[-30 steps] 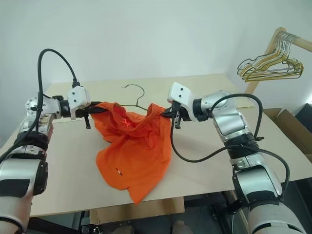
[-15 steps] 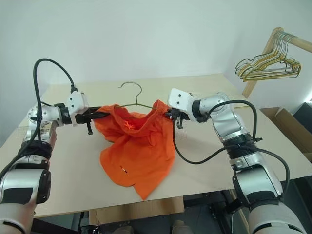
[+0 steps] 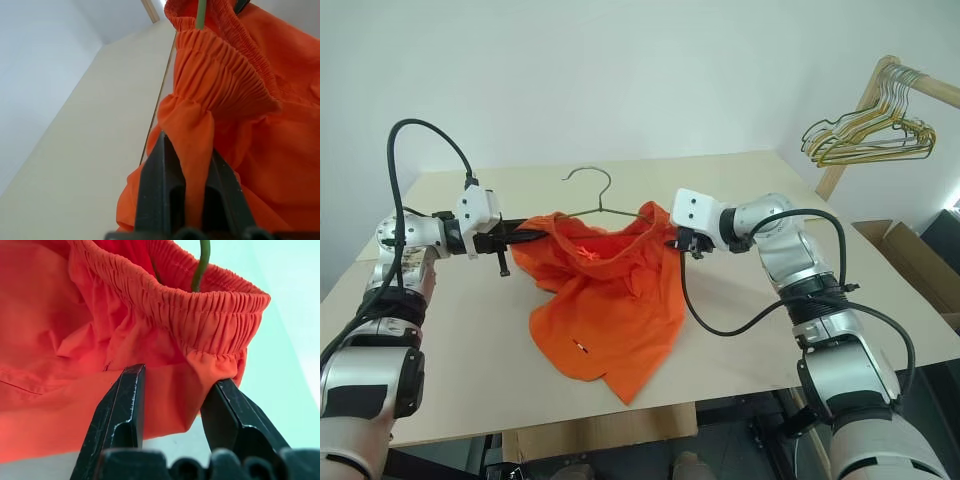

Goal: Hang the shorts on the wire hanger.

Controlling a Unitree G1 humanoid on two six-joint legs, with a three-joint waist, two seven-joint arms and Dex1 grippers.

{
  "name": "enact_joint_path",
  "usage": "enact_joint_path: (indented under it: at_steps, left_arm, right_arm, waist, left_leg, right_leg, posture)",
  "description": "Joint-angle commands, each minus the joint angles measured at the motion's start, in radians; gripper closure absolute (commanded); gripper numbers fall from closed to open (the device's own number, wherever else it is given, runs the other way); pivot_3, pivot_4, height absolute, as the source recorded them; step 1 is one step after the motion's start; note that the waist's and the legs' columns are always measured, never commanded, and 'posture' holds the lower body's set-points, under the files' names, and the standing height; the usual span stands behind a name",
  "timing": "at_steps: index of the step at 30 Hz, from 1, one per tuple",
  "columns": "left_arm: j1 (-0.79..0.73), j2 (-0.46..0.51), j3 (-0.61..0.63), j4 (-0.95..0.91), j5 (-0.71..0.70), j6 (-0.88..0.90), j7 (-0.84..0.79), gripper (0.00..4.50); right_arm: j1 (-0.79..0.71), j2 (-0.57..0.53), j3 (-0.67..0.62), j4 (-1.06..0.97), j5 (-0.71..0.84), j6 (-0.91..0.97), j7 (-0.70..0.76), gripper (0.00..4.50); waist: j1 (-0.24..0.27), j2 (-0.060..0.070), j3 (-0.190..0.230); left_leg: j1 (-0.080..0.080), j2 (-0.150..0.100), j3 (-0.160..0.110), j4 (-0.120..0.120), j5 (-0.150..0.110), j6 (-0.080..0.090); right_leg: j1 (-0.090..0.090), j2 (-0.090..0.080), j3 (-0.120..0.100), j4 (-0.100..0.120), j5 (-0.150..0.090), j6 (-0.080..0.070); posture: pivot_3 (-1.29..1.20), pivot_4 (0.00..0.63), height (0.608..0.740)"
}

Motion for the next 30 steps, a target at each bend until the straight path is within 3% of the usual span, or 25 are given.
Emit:
enact_joint_path:
  at_steps: [1,13,20,30]
  left_arm:
    - [-0.007,0.004,0.018,-0.043,-0.014,0.009,0.018,4.50]
    - [-0.001,0.007,-0.037,-0.030,0.100,-0.007,0.137,4.50]
    - [-0.001,-0.029,0.019,-0.075,-0.031,0.025,0.035,4.50]
    - [0.018,-0.020,0.020,-0.100,-0.046,0.025,-0.031,4.50]
  right_arm:
    - [-0.052,0.009,-0.034,-0.001,-0.002,0.000,-0.032,2.52]
    - [-0.055,0.017,-0.060,-0.059,0.025,0.051,-0.041,2.52]
    - [-0.011,-0.009,-0.030,-0.079,0.001,0.004,-0.012,2.52]
    - [0.021,-0.034,-0.064,-0.075,0.074,-0.018,0.086,2.52]
  waist:
    - [0.000,0.000,0.000]
    - [0.001,0.000,0.000]
    - [0.001,0.000,0.000]
    - [-0.002,0.000,0.000]
  left_leg:
    - [0.000,0.000,0.000,0.000,0.000,0.000]
    - [0.000,0.000,0.000,0.000,0.000,0.000]
    - [-0.001,0.000,0.000,0.000,0.000,0.000]
    - [0.001,0.000,0.000,0.000,0.000,0.000]
  right_leg:
    - [0.000,0.000,0.000,0.000,0.000,0.000]
    - [0.000,0.000,0.000,0.000,0.000,0.000]
    - [0.000,0.000,0.000,0.000,0.000,0.000]
    - [0.001,0.000,0.000,0.000,0.000,0.000]
  posture:
    - [0.01,0.000,0.740]
    - [0.01,0.000,0.740]
    - [0.00,0.000,0.740]
    - [0.00,0.000,0.740]
